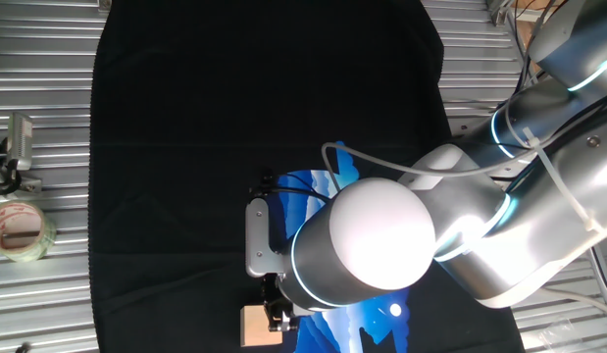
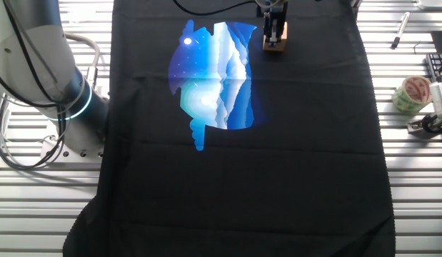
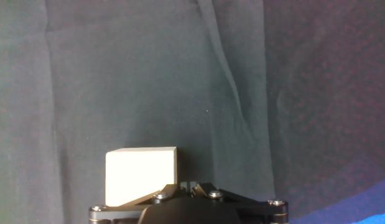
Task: Approach and touch the side of the small block
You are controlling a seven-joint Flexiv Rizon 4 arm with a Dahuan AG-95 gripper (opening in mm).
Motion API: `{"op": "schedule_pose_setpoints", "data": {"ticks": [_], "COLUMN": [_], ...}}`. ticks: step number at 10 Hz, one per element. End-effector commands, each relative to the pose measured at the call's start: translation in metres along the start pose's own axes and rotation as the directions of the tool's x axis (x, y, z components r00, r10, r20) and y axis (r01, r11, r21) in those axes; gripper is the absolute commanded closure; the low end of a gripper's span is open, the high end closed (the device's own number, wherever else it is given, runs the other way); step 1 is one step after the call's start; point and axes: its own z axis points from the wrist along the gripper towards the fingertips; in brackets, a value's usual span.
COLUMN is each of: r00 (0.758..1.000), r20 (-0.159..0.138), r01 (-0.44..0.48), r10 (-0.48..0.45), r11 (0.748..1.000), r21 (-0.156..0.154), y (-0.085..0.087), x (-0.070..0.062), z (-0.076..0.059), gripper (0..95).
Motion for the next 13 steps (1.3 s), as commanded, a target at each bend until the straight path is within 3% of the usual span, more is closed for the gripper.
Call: {"op": "schedule_pose_setpoints", "data": {"ticks": [1, 9, 13], "r00": [1.000, 1.000, 1.000], "r20": [0.000, 0.005, 0.001], "r01": [-0.002, -0.010, 0.010], "r10": [0.002, 0.010, -0.010], "r11": [1.000, 1.000, 1.000], "r21": [0.002, 0.004, -0.007], "y": [0.001, 0.002, -0.010], "x": [0.000, 0.001, -0.003], "z": [0.000, 0.001, -0.002], "gripper": [95.0, 95.0, 95.0]}}
